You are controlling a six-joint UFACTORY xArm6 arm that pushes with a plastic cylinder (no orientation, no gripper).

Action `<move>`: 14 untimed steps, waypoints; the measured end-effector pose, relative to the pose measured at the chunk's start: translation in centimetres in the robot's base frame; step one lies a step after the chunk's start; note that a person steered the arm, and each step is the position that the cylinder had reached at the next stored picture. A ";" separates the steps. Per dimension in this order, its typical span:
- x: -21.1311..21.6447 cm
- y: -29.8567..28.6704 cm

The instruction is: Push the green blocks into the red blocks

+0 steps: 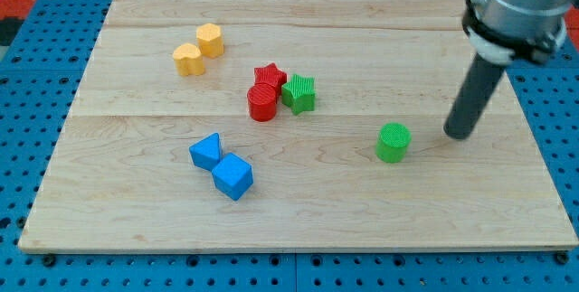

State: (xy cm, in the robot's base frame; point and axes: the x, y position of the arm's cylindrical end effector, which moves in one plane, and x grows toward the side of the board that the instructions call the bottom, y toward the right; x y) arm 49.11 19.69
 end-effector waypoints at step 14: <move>-2.6 -31.6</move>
